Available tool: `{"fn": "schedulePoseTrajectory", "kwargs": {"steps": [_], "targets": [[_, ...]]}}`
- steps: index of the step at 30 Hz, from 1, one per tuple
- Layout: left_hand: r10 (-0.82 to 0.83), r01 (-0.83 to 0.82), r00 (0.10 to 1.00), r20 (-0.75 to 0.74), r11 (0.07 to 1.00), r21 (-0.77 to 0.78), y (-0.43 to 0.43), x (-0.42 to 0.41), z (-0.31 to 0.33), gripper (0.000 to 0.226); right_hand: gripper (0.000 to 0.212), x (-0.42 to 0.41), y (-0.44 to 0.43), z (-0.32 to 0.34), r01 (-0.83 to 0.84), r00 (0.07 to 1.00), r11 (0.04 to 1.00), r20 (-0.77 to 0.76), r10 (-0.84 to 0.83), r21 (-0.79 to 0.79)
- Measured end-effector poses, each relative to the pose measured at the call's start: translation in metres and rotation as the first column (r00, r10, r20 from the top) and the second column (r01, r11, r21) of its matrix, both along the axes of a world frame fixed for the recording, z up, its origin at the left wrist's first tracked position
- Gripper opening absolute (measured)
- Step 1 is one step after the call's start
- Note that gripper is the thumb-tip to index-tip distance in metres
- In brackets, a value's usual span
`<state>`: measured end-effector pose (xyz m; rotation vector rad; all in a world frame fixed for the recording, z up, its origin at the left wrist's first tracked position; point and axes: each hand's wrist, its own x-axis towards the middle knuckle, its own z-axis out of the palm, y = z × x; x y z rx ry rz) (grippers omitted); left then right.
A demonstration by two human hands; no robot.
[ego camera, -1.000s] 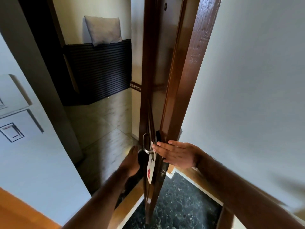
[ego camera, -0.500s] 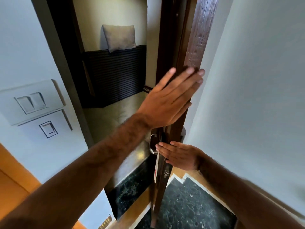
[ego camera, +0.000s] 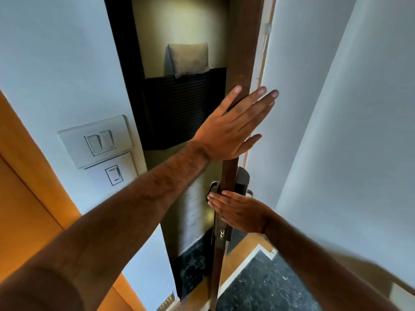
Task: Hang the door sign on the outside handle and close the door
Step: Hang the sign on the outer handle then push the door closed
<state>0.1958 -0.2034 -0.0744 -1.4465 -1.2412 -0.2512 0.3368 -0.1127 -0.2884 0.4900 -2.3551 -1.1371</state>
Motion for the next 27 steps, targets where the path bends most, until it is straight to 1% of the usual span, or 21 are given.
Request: {"fn": "schedulePoseTrajectory", "kwargs": {"steps": [3, 4, 8, 10, 12, 14, 15, 17, 19, 20, 23, 25, 27], "targets": [[0.03, -0.03, 1.0, 0.002, 1.0, -0.001, -0.01, -0.022, -0.001, 0.073, 0.06, -0.006, -0.01, -0.003, 0.007, 0.998, 1.0, 0.07, -0.008, 0.006], [0.037, -0.037, 0.999, 0.003, 0.999, 0.002, -0.014, -0.029, -0.002, 0.073, 0.06, -0.005, -0.011, -0.005, 0.0, 0.995, 1.0, 0.096, 0.001, -0.017], [0.075, -0.075, 0.997, 0.02, 0.997, 0.014, -0.029, -0.051, -0.003, 0.072, 0.054, 0.005, -0.01, -0.013, 0.043, 0.976, 0.964, 0.219, 0.017, -0.263], [0.091, -0.091, 0.995, 0.033, 0.996, 0.006, -0.037, -0.062, -0.002, 0.072, 0.052, 0.008, -0.005, -0.015, 0.1, 0.966, 0.951, 0.256, -0.023, -0.293], [0.136, -0.136, 0.99, 0.032, 0.991, -0.01, -0.046, -0.071, 0.001, 0.073, 0.055, 0.0, 0.002, -0.014, 0.182, 0.959, 0.93, 0.268, -0.096, -0.319], [0.177, -0.176, 0.984, 0.032, 0.984, -0.024, -0.053, -0.079, 0.001, 0.073, 0.059, -0.01, 0.006, -0.009, 0.245, 0.957, 0.885, 0.247, -0.154, -0.397], [0.209, -0.208, 0.978, 0.026, 0.978, -0.03, -0.057, -0.082, 0.001, 0.073, 0.063, -0.018, 0.007, -0.006, 0.278, 0.953, 0.846, 0.244, -0.182, -0.456], [0.267, -0.266, 0.963, 0.041, 0.963, -0.03, -0.063, -0.088, 0.002, 0.071, 0.071, -0.034, 0.009, -0.003, 0.37, 0.924, 0.764, 0.294, -0.244, -0.528], [0.315, -0.314, 0.948, 0.039, 0.949, -0.03, -0.068, -0.097, 0.0, 0.071, 0.075, -0.054, 0.013, -0.006, 0.45, 0.886, 0.729, 0.361, -0.292, -0.516], [0.326, -0.325, 0.945, 0.014, 0.945, -0.046, -0.068, -0.099, -0.002, 0.071, 0.074, -0.062, 0.015, -0.01, 0.459, 0.881, 0.727, 0.364, -0.301, -0.51], [0.354, -0.361, 0.932, -0.077, 0.923, -0.132, -0.055, -0.098, -0.008, 0.074, 0.068, -0.084, 0.026, -0.033, 0.478, 0.861, 0.715, 0.436, -0.264, -0.511], [0.416, -0.425, 0.905, -0.091, 0.897, -0.119, -0.047, -0.099, -0.009, 0.074, 0.065, -0.095, 0.031, -0.039, 0.47, 0.862, 0.7, 0.452, -0.231, -0.538], [0.517, -0.522, 0.853, -0.07, 0.849, -0.08, -0.039, -0.105, -0.01, 0.073, 0.059, -0.107, 0.04, -0.038, 0.409, 0.891, 0.727, 0.416, -0.185, -0.552]]}}
